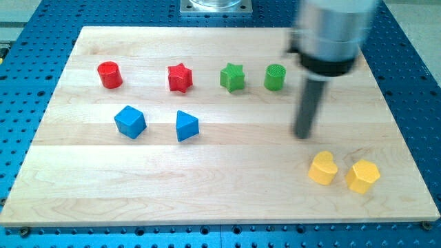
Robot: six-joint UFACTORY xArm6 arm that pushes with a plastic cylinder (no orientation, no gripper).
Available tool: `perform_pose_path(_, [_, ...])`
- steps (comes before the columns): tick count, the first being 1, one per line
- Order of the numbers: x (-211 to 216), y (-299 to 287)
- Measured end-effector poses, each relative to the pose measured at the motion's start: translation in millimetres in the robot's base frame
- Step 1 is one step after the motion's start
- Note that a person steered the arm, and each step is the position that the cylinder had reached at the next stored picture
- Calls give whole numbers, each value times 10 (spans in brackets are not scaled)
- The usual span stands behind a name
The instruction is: Push the heart diagonal to the red star
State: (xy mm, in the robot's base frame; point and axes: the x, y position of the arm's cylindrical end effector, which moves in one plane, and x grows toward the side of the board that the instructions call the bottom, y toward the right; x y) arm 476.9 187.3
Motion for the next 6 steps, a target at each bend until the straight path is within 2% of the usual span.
perform_pose_path(1, [236, 1071])
perform_pose_path(2, [983, 1066])
perform_pose_path(3, [1121, 272])
perform_pose_path(4, [962, -406])
perform_pose_path(6, [614, -982])
